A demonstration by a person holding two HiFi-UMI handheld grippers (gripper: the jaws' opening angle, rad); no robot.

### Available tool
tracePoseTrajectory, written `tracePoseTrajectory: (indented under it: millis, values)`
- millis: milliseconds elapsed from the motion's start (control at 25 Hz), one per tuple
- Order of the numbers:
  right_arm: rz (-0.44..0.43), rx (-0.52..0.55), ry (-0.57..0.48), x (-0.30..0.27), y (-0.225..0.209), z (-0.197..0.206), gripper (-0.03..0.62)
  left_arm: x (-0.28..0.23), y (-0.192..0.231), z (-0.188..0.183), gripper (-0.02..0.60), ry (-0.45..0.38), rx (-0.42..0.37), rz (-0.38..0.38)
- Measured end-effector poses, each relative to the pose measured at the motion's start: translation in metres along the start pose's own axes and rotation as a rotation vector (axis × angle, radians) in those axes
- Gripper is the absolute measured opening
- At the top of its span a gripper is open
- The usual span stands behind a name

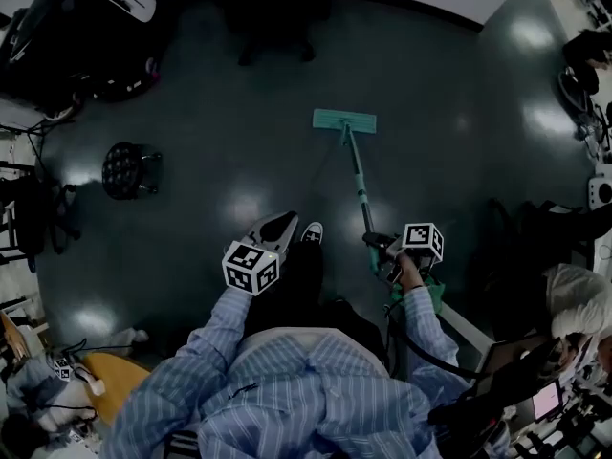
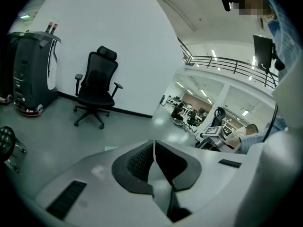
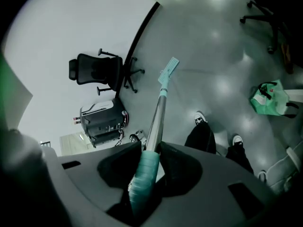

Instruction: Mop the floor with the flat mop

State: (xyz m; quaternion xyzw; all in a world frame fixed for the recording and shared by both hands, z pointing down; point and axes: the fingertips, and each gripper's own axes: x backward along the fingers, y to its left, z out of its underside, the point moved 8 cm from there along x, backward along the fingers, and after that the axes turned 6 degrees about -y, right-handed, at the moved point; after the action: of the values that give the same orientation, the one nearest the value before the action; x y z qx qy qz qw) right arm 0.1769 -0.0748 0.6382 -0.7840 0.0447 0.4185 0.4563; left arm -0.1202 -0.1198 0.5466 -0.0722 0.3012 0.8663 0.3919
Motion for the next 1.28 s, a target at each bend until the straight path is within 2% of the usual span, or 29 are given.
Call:
tracePoseTrajectory:
  millis: [200,440,600,760,1000,1280]
  values:
    - [0.005,0.02,-0.043,-0.047,0.055,-0.073,0.123,-0.007,0.027,-0.013,0.015,0.012,0.004,-0.018]
    - [-0.007,0.011,-0.095,-0.103,0.118,-0.16,0.123,0.013,0.059,-0.006,0.015,0.019,0.104,-0.114]
    - [0.035,0.067,-0.11,-0.134,0.153,-0.214,0.123,0.028,0.066,0.011,0.015,0.019,0.194,-0.169]
    - [0.054,0.074,-0.123,-0.157,0.182,-0.253,0.123,0.034,0.065,0.025,0.015,0.043,0.219,-0.196]
    - [0.015,-0.013,-0.17,-0.175,0.202,-0.286,0.117,0.041,0.063,0.029,0.015,0.038,0.234,-0.202]
    - [0.02,-0.028,-0.173,-0.16,0.188,-0.267,0.112,0.058,0.068,0.035,0.015,0.019,0.222,-0.229]
